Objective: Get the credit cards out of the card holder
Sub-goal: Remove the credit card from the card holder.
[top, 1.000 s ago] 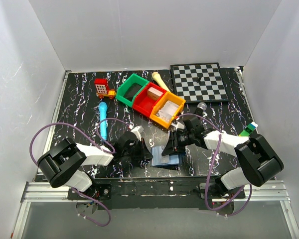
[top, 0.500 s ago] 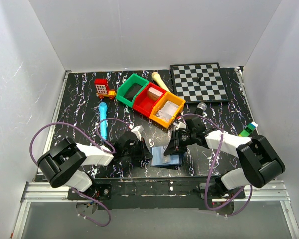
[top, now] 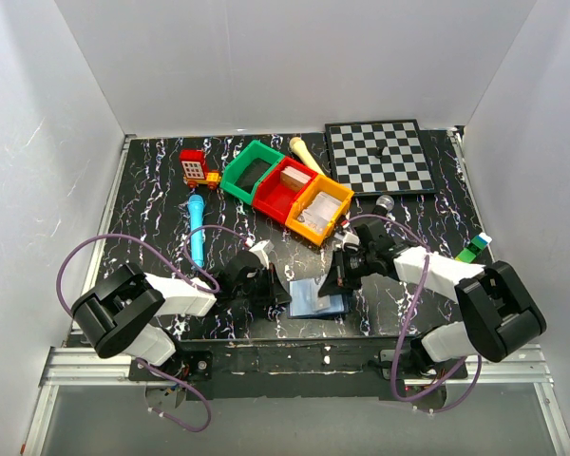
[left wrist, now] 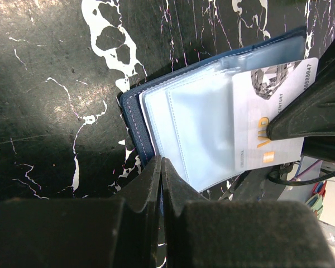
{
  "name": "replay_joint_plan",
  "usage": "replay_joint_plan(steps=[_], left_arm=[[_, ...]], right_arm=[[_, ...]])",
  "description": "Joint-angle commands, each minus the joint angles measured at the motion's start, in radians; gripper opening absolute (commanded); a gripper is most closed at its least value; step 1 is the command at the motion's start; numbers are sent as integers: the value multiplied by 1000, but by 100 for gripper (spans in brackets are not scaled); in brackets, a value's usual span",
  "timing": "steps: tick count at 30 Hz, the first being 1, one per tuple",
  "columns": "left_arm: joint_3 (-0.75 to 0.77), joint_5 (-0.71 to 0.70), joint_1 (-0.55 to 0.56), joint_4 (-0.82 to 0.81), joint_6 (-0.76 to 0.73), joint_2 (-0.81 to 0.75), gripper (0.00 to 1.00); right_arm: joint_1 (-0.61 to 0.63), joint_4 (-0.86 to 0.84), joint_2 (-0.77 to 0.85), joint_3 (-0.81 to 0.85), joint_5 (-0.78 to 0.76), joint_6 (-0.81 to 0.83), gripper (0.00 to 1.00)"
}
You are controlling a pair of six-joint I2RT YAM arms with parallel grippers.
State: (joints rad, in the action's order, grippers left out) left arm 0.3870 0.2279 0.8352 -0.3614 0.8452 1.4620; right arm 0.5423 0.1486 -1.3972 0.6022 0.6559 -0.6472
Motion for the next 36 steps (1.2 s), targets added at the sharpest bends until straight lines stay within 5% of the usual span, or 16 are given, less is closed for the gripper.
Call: replay_joint_plan(steps=[1, 12, 16, 21, 25, 27, 31, 36], left_arm=[[-20, -32, 4, 84, -32, -12, 0], [27, -32, 5, 150, -83, -101, 3], [114, -21, 4, 237, -120, -190, 43], [257, -56, 5, 398, -118, -337, 64], [247, -133, 5, 368, -127, -466, 80], [166, -156, 2, 239, -77, -550, 97], [-14, -104, -8, -48, 38, -644, 98], [-20, 60, -11, -114, -32, -632, 98]], right_arm=[[-5, 117, 41, 64, -77, 79, 1], [-7, 328, 154, 159, -197, 152, 1], [-7, 402, 233, 220, -219, 193, 1], [-4, 396, 346, 265, -311, 190, 1], [11, 209, 475, 177, -319, 138, 1], [10, 53, 533, 111, -256, 63, 1], [10, -194, 520, 64, -40, -83, 1], [10, -557, 439, 18, 117, -301, 1]])
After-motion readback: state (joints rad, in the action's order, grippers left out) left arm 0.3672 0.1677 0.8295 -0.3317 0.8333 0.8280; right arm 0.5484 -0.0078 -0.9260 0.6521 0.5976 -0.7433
